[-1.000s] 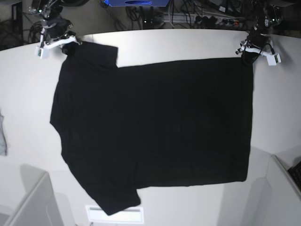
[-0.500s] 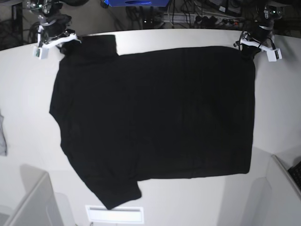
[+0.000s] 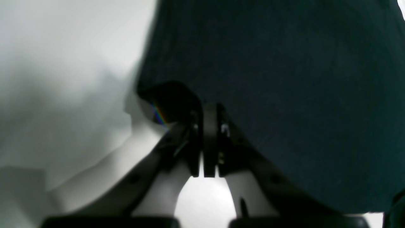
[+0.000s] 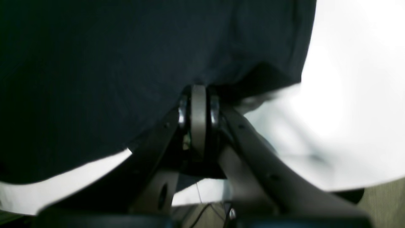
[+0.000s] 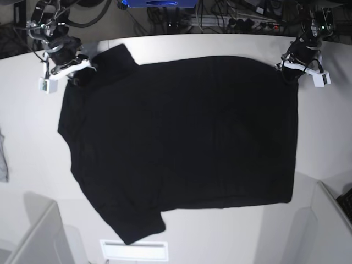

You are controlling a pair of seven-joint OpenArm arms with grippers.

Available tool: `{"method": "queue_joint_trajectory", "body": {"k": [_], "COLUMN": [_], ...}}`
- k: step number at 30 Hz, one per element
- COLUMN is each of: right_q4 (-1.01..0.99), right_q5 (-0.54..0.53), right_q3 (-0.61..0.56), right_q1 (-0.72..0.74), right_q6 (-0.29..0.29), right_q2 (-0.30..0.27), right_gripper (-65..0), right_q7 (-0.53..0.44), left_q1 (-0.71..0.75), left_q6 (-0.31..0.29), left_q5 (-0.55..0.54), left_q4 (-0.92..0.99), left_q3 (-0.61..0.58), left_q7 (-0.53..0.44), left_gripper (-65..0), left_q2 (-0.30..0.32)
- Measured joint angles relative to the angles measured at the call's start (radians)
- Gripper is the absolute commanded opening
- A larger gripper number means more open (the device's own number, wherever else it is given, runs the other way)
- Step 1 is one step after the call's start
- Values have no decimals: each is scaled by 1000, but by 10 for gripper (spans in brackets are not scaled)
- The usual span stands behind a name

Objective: Fold the T-shirt properly
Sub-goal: 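Grasp the shoulder corners with both grippers and pull them apart, then lift the shoulder edge with both grippers, raising the shirt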

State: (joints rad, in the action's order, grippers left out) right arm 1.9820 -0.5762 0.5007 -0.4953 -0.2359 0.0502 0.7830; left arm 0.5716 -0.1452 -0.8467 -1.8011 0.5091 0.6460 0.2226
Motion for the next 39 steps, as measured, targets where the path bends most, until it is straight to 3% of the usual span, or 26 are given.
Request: {"method": "queue_joint_trajectory", "body": {"k": [4,8,19,24,27,39], "right_q4": [0,0,-2,-6,-27,-218], "right_q5": [0,1,8,107,130,132], "right_q3": [2,2,2,0,-1,-3], "right_q1": [41,89,222,302,332,450], "right_q6": [1,3,5,8,8,8], "right_q2": [-1,-2,-3,-2,0,-3], "right_gripper": [-650,-650,-650,-650,-650,-650], "right_q7": [26,57,149,187,190,188], "left_q1": [-40,-64,-126,-151,-160,-230], "left_q6": [0,2,0,68,72,119], "left_q5": [16,114,128,129,130,131], "left_q4": [-1,-2,0,2,2,27], "left_q3": [0,-1,1,1,2,-6], "left_q7": [17,18,20,20,20,24], "left_gripper": [-650,-650,-650,-650,-650,-650], "left_q2": [0,-4,-6,-6,-6,-3]}}
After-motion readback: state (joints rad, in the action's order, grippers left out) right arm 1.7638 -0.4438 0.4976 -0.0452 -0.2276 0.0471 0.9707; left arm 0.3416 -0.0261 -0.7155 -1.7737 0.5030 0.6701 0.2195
